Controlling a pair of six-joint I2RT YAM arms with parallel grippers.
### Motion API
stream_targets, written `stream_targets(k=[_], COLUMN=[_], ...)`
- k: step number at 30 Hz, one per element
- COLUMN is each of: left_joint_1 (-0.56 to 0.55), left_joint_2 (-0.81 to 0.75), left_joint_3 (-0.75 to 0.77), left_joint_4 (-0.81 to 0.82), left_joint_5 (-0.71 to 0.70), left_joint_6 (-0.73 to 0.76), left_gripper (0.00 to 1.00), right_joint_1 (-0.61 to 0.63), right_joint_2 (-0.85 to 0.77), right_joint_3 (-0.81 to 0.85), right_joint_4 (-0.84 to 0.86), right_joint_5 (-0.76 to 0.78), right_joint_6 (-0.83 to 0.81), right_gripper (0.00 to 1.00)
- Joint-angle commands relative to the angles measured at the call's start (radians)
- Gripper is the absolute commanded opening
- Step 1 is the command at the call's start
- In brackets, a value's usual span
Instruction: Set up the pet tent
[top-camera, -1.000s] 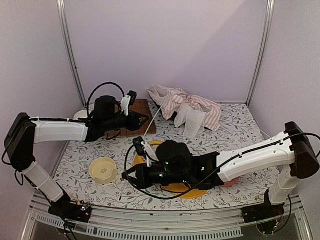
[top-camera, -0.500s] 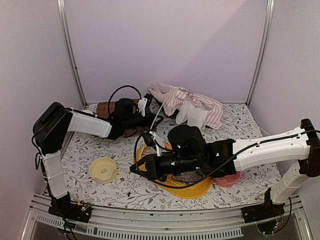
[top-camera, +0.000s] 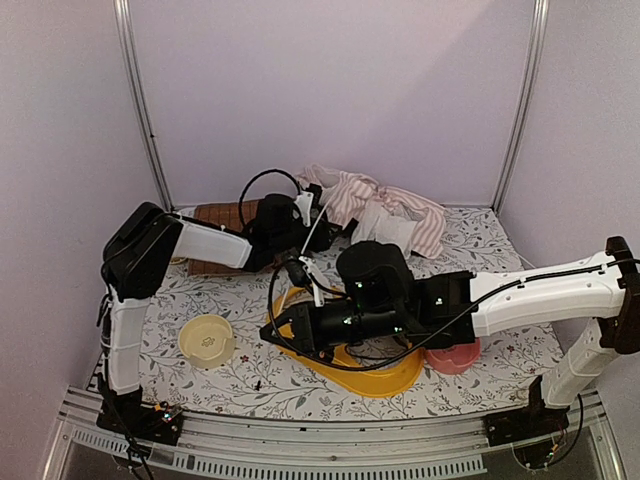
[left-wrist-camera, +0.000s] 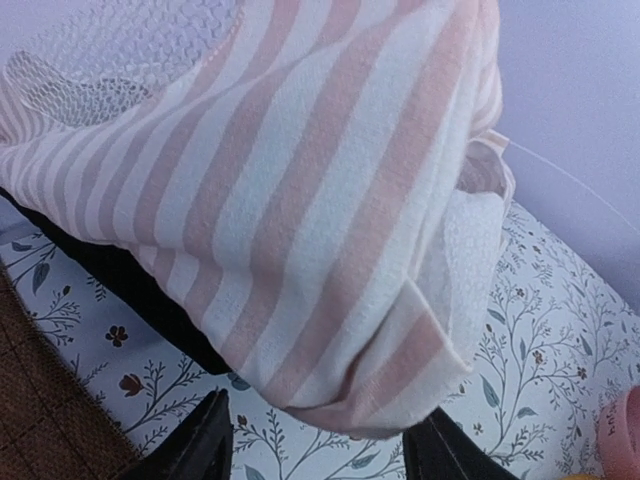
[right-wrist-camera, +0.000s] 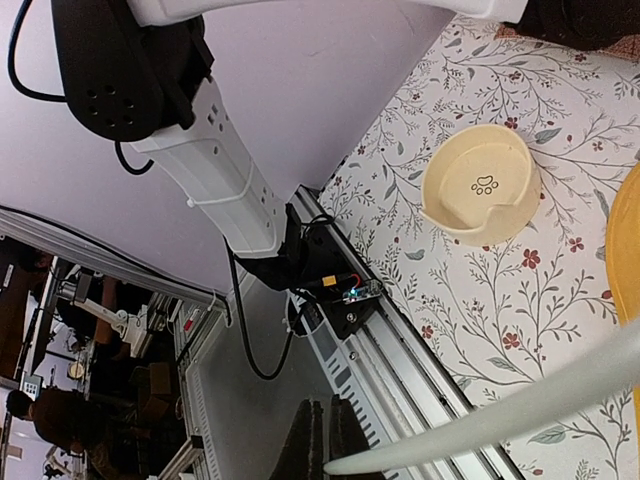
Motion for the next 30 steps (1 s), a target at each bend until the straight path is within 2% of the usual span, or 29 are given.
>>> stream_targets(k=[1, 3, 5, 7, 11, 16, 22, 30], left_joint_1=[-0.006, -0.007, -0.008, -0.013, -0.028, -0.048, -0.094, -0.148], left_joint_2=[0.025, 0.031, 0.034, 0.032, -0.005, -0.109, -0.276, -0.422], left_joint_3=[0.058, 0.072, 0.081, 0.085, 0.035, -0.106, -0.260, -0.423], left_joint_4=[-0.007, -0.004, -0.005, -0.015, 0.003, 0.085, 0.142, 0.176], left_joint_5=[-0.039, -0.044, -0.045, -0.047, -0.059, -0.044, -0.034, -0.047], left_joint_6=[-0.019, -0.022, -0.020, -0.014, 0.011, 0.026, 0.056, 0.078], left_gripper=[0.51, 0.40, 0.18, 0.01, 0.00, 0.00, 0.00, 0.00], right_joint_1=[-0.015, -0.019, -0.025, -0.032, -0.053, -0.071, -0.074, -0.075], right_joint_2=[-0.048, -0.058, -0.070, -0.087, -0.128, -0.174, -0.197, -0.187], right_joint_3=[0.035, 0.039, 0.042, 0.043, 0.055, 0.081, 0.177, 0.269], right_joint_4=[-0.009, -0.027, -0.044, -0.064, -0.095, -0.150, -0.247, -0.359], right_joint_5=[0.065, 0.078, 0.088, 0.104, 0.133, 0.211, 0.336, 0.467], right_joint_6=[-0.053, -0.051, -0.045, -0.037, -0.023, -0.016, -0.075, -0.127], right_gripper=[0.00, 0.00, 0.00, 0.00, 0.00, 0.00, 0.00, 0.00])
